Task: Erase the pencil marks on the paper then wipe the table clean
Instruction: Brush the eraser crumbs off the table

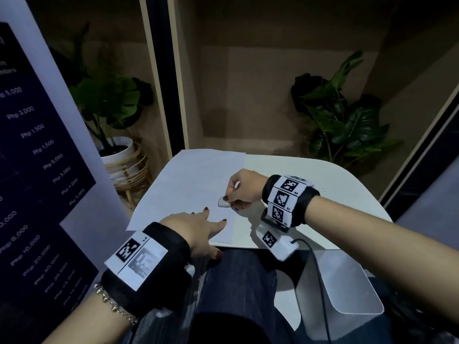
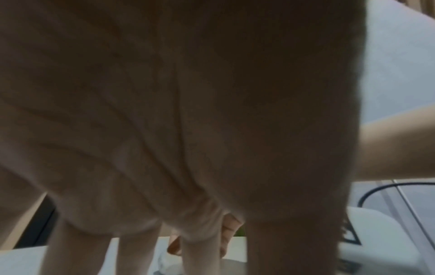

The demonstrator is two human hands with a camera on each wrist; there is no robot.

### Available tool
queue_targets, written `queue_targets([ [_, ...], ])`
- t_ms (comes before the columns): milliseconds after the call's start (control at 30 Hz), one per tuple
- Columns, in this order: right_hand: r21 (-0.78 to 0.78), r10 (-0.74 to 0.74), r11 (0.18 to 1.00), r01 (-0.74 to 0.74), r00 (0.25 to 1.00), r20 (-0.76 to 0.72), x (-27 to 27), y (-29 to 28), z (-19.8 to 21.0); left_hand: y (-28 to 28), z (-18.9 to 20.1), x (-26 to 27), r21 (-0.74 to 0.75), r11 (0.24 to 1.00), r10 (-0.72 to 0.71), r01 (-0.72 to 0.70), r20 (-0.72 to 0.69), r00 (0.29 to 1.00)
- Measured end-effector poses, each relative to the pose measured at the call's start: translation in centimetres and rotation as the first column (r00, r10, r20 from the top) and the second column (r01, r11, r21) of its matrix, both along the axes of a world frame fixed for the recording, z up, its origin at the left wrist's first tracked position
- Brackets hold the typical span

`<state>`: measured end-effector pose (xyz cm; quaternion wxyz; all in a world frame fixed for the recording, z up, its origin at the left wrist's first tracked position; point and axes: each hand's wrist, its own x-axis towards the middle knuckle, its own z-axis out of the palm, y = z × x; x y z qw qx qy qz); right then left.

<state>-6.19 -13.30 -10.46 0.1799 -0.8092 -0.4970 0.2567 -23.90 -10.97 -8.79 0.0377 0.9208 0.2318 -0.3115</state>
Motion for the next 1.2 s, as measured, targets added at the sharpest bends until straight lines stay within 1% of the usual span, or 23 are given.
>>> queue_targets([
  [100, 0.082, -0.024, 0.996, 0.021, 0.999, 0.033, 0.4, -1.9, 0.0, 0.3, -0.1, 0.2, -0.002, 1.000, 0.004, -0.004, 0.057, 0.998],
  [167, 0.123, 0.024, 0.992, -0.033, 0.997, 0.076, 0.4, -3.7, -0.1, 0.5, -0.2, 0.3, 0.007, 1.000, 0.010, -0.011, 0.163, 0.987],
  [233, 0.181, 0.092, 0.976, -0.124, 0.980, 0.175, 0.4, -5.7, -0.4, 0.8, -0.3, 0.5, 0.019, 1.000, 0.012, -0.018, 0.290, 0.957],
  [300, 0.235, 0.130, 0.951, -0.201, 0.949, 0.286, 0.5, -7.8, -1.1, 0.9, -0.5, 0.8, 0.051, 0.999, -0.002, -0.019, 0.392, 0.920],
  [367, 0.228, 0.148, 0.941, -0.250, 0.911, 0.385, 0.9, -9.7, -1.9, 0.8, -0.9, 1.3, 0.081, 0.996, -0.021, -0.021, 0.482, 0.876],
  [467, 0.202, 0.165, 0.938, -0.280, 0.877, 0.451, 1.9, -12.2, -3.2, 0.4, -1.9, 1.9, 0.078, 0.992, 0.031, -0.102, 0.625, 0.780],
  [533, 0.194, 0.166, 0.938, -0.286, 0.866, 0.473, 2.5, -13.6, -4.0, 0.2, -2.7, 2.1, 0.065, 0.986, 0.072, -0.156, 0.675, 0.735],
  [633, 0.127, 0.186, 0.948, -0.291, 0.833, 0.520, 3.1, -15.4, -5.3, 0.4, -4.1, 2.5, 0.061, 0.988, 0.062, -0.142, 0.686, 0.725],
  [733, 0.080, 0.219, 0.945, -0.318, 0.792, 0.570, 3.1, -16.8, -6.2, 0.7, -5.2, 3.0, 0.047, 0.996, 0.019, -0.070, 0.683, 0.730],
  [800, 0.063, 0.218, 0.950, -0.306, 0.794, 0.568, 2.9, -17.4, -6.5, 0.4, -5.6, 3.4, 0.053, 0.999, -0.031, -0.006, 0.676, 0.736],
  [900, 0.050, 0.211, 0.955, -0.291, 0.792, 0.573, 2.6, -17.7, -7.0, -0.4, -5.7, 4.2, 0.059, 0.997, -0.080, 0.055, 0.634, 0.769],
  [1067, 0.027, 0.188, 0.967, -0.252, 0.784, 0.592, 2.6, -17.7, -7.6, -1.2, -5.6, 5.1, 0.071, 0.995, -0.096, 0.068, 0.587, 0.804],
  [1200, 0.016, 0.122, 0.986, -0.164, 0.789, 0.602, 3.4, -18.2, -7.6, -1.5, -5.7, 5.5, 0.064, 0.995, -0.101, 0.078, 0.564, 0.820],
])
